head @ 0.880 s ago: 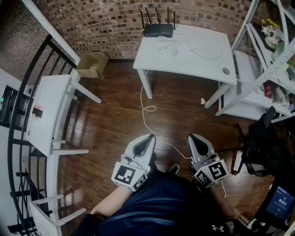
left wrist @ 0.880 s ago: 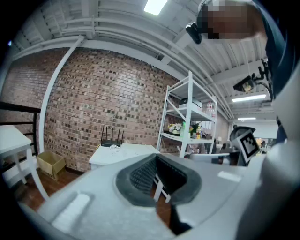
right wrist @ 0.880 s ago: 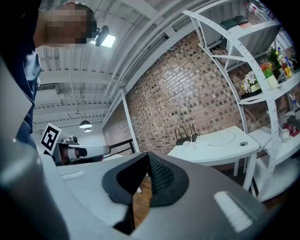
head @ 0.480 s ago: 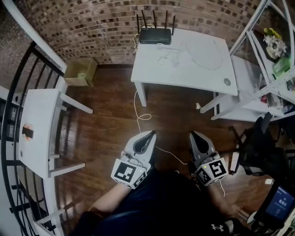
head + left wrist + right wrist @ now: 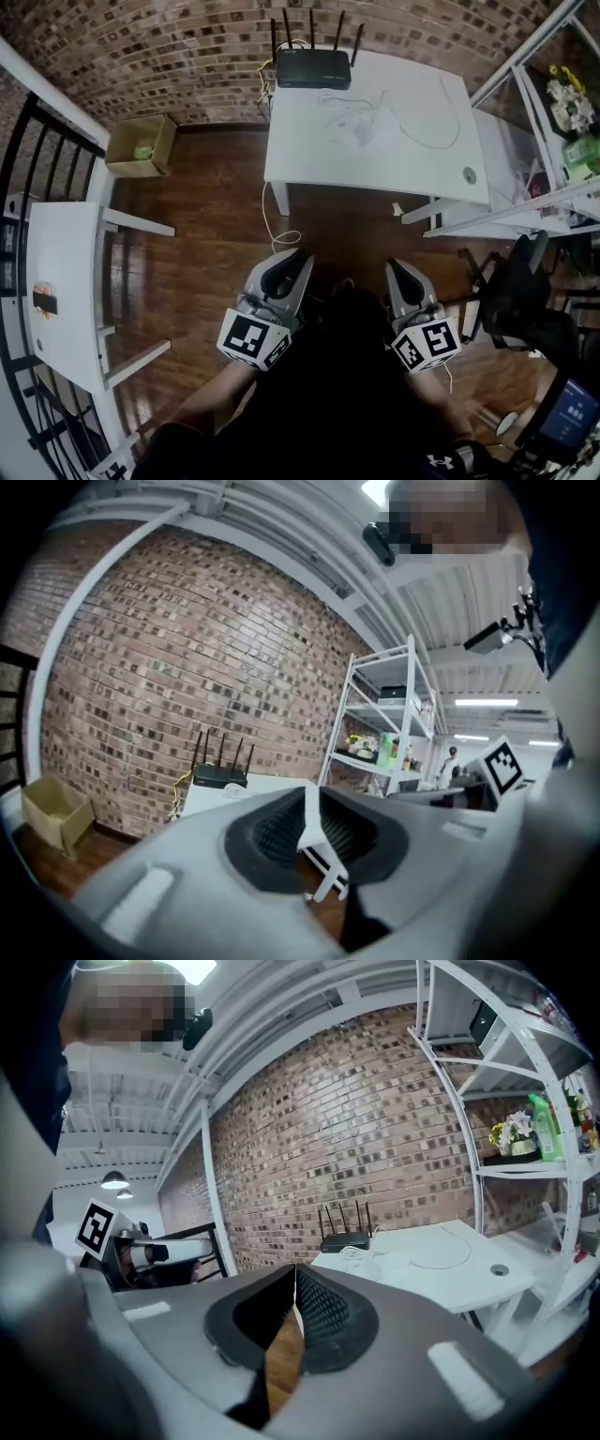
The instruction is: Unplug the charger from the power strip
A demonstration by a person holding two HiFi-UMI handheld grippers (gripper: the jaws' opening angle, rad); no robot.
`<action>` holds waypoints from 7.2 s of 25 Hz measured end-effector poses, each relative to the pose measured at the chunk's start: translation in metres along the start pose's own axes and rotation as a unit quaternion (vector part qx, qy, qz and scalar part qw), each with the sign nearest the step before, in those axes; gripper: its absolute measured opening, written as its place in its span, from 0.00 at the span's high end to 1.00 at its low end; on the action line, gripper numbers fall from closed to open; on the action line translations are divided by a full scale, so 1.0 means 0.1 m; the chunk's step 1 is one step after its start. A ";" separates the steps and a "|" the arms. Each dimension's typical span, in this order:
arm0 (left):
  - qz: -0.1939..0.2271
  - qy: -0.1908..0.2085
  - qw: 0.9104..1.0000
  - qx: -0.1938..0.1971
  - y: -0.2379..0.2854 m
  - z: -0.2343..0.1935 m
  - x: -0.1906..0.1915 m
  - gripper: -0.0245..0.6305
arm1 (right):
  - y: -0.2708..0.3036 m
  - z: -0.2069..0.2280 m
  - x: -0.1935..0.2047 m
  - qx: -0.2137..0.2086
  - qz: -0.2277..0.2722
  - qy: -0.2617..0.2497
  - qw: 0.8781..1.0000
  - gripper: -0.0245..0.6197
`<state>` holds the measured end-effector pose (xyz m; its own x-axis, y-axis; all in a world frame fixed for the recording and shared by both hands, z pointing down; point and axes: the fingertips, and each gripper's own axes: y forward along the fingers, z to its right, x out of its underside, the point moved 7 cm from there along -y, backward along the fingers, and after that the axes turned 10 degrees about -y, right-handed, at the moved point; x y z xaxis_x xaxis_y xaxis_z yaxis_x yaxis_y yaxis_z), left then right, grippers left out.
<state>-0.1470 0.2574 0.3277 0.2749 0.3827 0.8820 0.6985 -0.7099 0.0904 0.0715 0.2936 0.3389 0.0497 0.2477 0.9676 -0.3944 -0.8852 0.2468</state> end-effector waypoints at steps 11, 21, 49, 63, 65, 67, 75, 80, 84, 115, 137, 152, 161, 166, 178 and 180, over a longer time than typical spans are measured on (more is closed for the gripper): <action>-0.014 0.030 0.997 -0.067 1.23 -0.48 -0.27 0.81 | 1.37 1.11 -0.09 -0.047 -0.004 0.030 0.998 0.83; -0.075 0.071 0.990 -0.096 2.46 -0.94 -0.12 0.75 | 2.19 2.02 0.02 -0.044 -0.049 0.029 0.997 0.74; -0.294 0.141 0.945 0.017 3.89 -2.20 1.15 0.69 | 3.62 2.03 1.13 -0.009 -0.264 -0.088 0.960 0.60; -0.277 0.151 0.949 0.017 3.89 -2.23 1.20 0.74 | 3.69 1.95 1.01 -0.015 -0.284 -0.114 0.952 0.75; -0.274 0.154 0.949 0.017 3.88 -2.24 1.20 0.74 | 3.69 1.94 1.02 -0.015 -0.285 -0.113 0.952 0.75; -0.271 0.156 0.950 0.018 3.88 -2.24 1.21 0.74 | 3.68 1.97 1.07 -0.014 -0.288 -0.114 0.951 0.75; -0.270 0.158 0.950 0.020 3.90 -2.22 1.21 0.74 | 3.67 2.02 1.07 -0.020 -0.284 -0.097 0.954 0.75; -0.270 0.157 0.950 0.021 3.90 -2.21 1.22 0.74 | 3.68 1.95 0.99 -0.015 -0.288 -0.127 0.949 0.75; -0.271 0.156 0.950 0.019 3.91 -2.21 1.22 0.74 | 3.66 2.04 1.08 -0.014 -0.283 -0.089 0.955 0.75; -0.280 0.153 0.948 0.017 3.90 -2.12 1.25 0.70 | 3.62 2.04 1.10 -0.023 -0.285 -0.096 0.954 0.75; -0.285 0.164 0.944 0.025 3.93 -2.07 1.27 0.70 | 3.51 2.01 0.88 -0.016 -0.252 -0.154 0.955 0.75; -0.240 0.095 0.965 -0.037 3.62 -2.17 0.99 0.69 | 3.16 2.49 0.91 -0.034 -0.151 0.230 0.961 0.74; -0.234 0.049 0.969 -0.057 3.26 -2.01 0.90 0.70 | 2.95 2.75 1.26 -0.028 -0.165 0.359 0.918 0.74; -0.242 0.046 0.967 -0.068 3.14 -1.93 0.88 0.70 | 2.84 2.87 1.53 0.003 -0.204 0.401 0.893 0.74; -0.214 0.043 0.972 -0.088 3.12 -1.70 0.70 0.73 | 2.81 3.00 1.62 -0.006 -0.239 0.357 0.903 0.65; -0.211 0.040 0.972 -0.091 3.11 -1.65 0.70 0.73 | 2.77 3.05 1.62 0.002 -0.235 0.357 0.904 0.65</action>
<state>-0.0199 -0.0341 0.4944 -0.0676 0.6212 0.7807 0.6071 -0.5953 0.5263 0.2501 -0.0317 0.5802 -0.3941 0.7870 0.4747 -0.4811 -0.6167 0.6231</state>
